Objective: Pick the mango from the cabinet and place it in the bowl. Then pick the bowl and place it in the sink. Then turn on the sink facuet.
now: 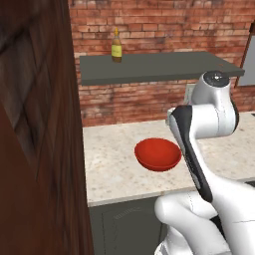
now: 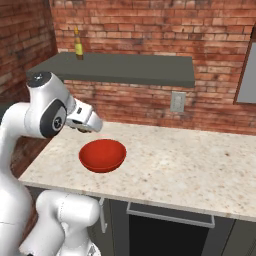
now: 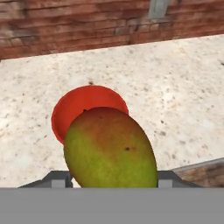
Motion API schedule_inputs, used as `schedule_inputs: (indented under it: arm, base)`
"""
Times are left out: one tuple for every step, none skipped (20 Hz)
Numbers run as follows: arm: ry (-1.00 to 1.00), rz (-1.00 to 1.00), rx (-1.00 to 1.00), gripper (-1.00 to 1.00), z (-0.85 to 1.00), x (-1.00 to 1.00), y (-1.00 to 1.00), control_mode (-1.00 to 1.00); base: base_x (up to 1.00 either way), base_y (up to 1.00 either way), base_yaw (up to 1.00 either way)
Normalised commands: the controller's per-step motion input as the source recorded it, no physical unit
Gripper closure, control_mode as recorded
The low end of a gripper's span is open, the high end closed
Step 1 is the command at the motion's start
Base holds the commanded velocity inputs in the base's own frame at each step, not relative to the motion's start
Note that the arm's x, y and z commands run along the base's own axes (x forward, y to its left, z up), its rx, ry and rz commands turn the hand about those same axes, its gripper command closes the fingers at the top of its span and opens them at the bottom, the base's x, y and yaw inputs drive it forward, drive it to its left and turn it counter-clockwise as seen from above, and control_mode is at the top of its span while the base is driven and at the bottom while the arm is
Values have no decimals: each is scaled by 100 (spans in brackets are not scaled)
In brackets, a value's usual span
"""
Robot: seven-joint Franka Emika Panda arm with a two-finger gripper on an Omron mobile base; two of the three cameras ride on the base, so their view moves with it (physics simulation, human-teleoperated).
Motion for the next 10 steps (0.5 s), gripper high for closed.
schedule_inputs:
  arm:
    - [13, 0, 3, 100, -100, 0, -46, -100]
    - [14, 1, 5, 100, -100, 0, -41, -100]
    - [15, 0, 6, 100, -100, 20, -29, -100]
    - [17, 0, 7, 100, -100, 51, -21, -100]
    - [17, 1, 7, 100, -100, 79, -14, -100]
    - [15, 0, 5, 100, -96, 86, -5, -100]
    - [16, 0, 6, 100, -91, 78, -3, -100]
    - [15, 0, 4, 100, -88, 77, 0, -100]
    - [15, 0, 2, 100, -83, 72, 0, -100]
    - [13, 0, 0, 100, -74, 74, 0, -100]
  base:
    - [0, 0, 0]
    - [0, 0, 0]
    - [0, 0, 0]
    - [0, 0, 0]
    - [0, 0, 0]
    - [0, 0, 0]
    - [0, 0, 0]
    - [0, 0, 0]
    - [0, 0, 0]
    - [0, 0, 0]
